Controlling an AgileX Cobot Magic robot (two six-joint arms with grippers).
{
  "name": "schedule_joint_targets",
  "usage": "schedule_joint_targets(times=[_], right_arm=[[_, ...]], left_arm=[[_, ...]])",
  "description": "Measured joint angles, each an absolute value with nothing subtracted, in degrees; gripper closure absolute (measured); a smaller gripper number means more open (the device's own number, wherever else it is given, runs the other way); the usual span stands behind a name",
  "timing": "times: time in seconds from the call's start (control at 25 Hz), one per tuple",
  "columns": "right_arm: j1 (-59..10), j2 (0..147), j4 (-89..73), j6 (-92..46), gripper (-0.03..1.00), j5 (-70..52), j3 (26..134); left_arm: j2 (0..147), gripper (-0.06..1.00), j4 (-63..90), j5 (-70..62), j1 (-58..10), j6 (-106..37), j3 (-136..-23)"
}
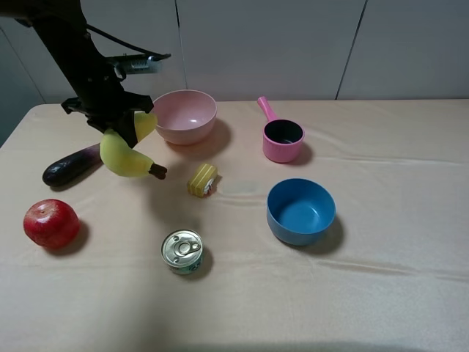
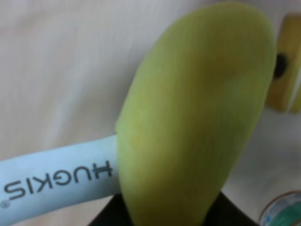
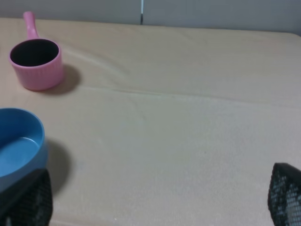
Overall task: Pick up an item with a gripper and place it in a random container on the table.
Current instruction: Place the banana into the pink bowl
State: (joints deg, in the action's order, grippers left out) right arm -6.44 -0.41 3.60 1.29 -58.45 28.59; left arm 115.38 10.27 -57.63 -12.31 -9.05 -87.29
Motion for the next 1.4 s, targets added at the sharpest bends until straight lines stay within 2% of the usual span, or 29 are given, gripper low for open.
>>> schedule_joint_targets(times=[0.52, 1.04, 1.4], right_arm=[[-6.4, -0.4, 3.6, 1.3, 0.27, -58.5, 28.6], [-6.4, -0.4, 3.6, 1.3, 0.27, -58.5, 28.6], [-6.4, -0.4, 3.6, 1.3, 0.27, -58.5, 28.6]], left_arm=[[115.4, 0.75, 4.1, -52.4, -15.4, -9.1, -101.1], [116.5, 0.75, -3.9, -31.0, -16.2, -9.1, -101.4], [122.8, 0.75, -4.3, -21.9, -17.9, -9.1, -101.4]])
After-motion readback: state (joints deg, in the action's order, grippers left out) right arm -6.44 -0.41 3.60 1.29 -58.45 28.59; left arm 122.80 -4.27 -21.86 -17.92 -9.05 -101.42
